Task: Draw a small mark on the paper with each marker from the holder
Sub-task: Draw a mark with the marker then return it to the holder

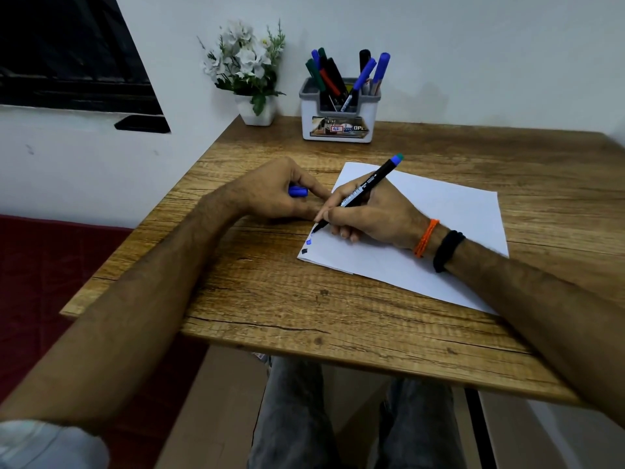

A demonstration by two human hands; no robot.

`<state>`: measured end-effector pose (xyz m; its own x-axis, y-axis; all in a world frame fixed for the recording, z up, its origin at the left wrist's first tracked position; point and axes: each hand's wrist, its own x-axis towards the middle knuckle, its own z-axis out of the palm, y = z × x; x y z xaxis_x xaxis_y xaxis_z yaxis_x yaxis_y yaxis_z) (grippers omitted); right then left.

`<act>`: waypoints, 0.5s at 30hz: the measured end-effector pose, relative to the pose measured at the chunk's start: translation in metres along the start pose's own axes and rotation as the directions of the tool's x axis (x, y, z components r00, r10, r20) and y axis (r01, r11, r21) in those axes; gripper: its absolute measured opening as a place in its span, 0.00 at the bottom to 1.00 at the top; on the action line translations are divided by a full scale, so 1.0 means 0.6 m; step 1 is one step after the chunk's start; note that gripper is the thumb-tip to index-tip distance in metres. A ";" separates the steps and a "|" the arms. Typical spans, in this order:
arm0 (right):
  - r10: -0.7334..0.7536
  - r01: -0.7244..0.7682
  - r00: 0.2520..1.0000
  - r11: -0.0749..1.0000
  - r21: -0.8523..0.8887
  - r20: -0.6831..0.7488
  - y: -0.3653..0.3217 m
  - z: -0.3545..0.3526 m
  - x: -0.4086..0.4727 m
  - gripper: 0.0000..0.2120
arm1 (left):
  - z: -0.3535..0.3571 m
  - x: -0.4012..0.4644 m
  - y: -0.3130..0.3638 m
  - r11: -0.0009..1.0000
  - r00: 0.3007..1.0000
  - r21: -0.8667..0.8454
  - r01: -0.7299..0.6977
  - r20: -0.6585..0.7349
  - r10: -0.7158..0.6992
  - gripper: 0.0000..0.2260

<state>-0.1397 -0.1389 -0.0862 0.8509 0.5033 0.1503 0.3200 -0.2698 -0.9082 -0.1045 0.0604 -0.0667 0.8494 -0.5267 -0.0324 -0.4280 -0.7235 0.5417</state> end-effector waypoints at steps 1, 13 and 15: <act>-0.004 0.004 1.000 1.000 -0.003 0.013 -0.001 0.000 0.000 0.05 | 0.000 0.000 0.000 1.000 1.000 0.003 0.004 0.001 -0.004 0.14; -0.015 0.015 1.000 1.000 -0.001 -0.006 0.000 0.001 -0.001 0.05 | -0.001 -0.001 0.002 1.000 1.000 0.004 -0.011 -0.009 0.011 0.14; -0.016 0.016 1.000 1.000 -0.005 0.011 0.000 0.001 -0.002 0.05 | -0.001 -0.001 0.001 1.000 1.000 0.001 -0.011 -0.009 0.011 0.14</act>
<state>-0.1408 -0.1389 -0.0863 0.8409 0.5167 0.1608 0.3361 -0.2658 -0.9036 -0.1050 0.0601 -0.0659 0.8472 -0.5310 -0.0191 -0.4380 -0.7182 0.5408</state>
